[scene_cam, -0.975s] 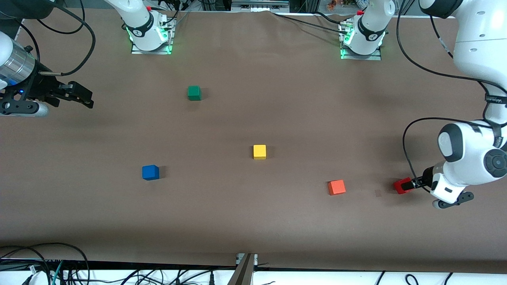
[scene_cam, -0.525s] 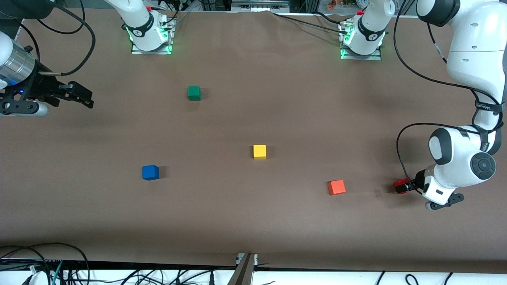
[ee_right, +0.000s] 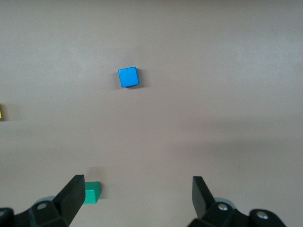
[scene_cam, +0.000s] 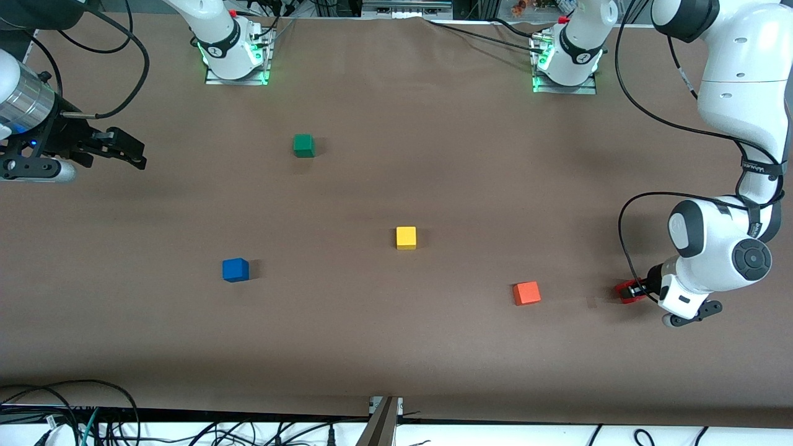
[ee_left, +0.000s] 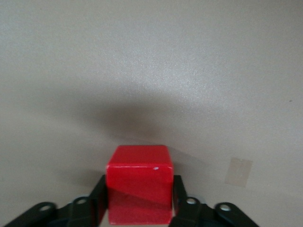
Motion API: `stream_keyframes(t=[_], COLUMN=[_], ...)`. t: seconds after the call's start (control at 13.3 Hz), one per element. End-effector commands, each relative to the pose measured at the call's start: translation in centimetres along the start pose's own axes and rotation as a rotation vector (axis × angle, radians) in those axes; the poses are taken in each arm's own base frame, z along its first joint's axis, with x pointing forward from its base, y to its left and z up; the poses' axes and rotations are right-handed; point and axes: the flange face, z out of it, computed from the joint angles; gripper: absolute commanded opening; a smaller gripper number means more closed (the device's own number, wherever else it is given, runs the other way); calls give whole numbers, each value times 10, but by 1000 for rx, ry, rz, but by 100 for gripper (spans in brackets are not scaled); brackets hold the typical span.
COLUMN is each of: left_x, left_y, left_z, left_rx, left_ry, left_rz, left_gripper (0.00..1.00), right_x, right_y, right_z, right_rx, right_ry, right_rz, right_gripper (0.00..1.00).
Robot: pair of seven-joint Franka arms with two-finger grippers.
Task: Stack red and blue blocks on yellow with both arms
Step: 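Lower the left gripper and grasp the red cube, then lift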
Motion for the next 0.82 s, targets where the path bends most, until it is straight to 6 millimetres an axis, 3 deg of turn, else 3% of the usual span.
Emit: stream_keyframes(t=[0.0, 0.07, 0.38, 0.53, 0.75], left_x=[3, 5, -20, -51, -112], left_y=[6, 14, 125, 191, 287], left_z=[-20, -32, -85, -104, -115], left_rx=[8, 3, 3, -2, -21], left_ry=[31, 40, -1, -15, -20], left_rz=[25, 35, 166, 239, 311], left_gripper=[0, 0, 0, 0, 0], right_x=[1, 1, 1, 3, 30], right_y=[0, -1, -5, -7, -21], right_z=[-5, -5, -10, -8, 19], right_rx=[13, 12, 12, 16, 22], right_ry=[4, 4, 15, 17, 66], right_rz=[16, 13, 3, 3, -26], right_gripper=[100, 100, 100, 100, 100])
